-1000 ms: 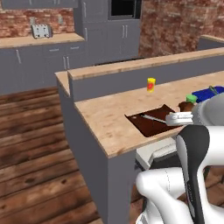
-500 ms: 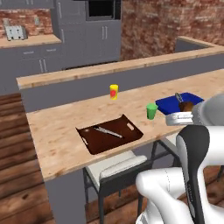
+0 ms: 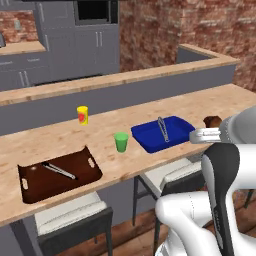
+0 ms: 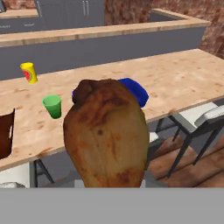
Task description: Gather the corn and avocado from the fridge and place them on a tray on the dining counter. Then gather the steak and chicken drumstick from the fridge and place them on the other tray.
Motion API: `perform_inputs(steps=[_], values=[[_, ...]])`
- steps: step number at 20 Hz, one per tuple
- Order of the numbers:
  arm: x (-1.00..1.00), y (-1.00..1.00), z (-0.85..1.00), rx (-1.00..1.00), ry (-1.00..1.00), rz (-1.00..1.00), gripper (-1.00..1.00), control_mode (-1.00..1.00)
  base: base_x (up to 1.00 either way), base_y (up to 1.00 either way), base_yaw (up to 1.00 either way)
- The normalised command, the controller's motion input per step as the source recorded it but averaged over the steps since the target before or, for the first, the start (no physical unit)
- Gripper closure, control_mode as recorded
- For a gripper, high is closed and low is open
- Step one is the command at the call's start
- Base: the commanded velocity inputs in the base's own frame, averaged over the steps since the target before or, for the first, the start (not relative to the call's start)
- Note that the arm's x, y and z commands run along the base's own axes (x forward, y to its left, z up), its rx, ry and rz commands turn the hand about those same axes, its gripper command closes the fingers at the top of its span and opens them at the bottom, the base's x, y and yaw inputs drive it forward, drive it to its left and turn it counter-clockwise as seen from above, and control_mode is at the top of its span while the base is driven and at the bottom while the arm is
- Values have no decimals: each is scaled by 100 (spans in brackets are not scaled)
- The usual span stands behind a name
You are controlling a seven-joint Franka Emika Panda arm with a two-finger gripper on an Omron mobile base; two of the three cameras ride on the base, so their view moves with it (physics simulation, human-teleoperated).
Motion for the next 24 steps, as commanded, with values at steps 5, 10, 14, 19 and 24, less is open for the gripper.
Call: perform_inputs(steps=[5, 10, 14, 19, 24], values=[[0, 0, 0, 0, 0, 0, 100, 100, 25, -100, 2], [0, 0, 0, 0, 0, 0, 100, 100, 33, -65, 9], [0, 0, 0, 0, 0, 0, 100, 100, 50, -15, 19], [0, 0, 0, 0, 0, 0, 100, 100, 55, 0, 28], [0, 0, 0, 0, 0, 0, 100, 100, 56, 0, 30]])
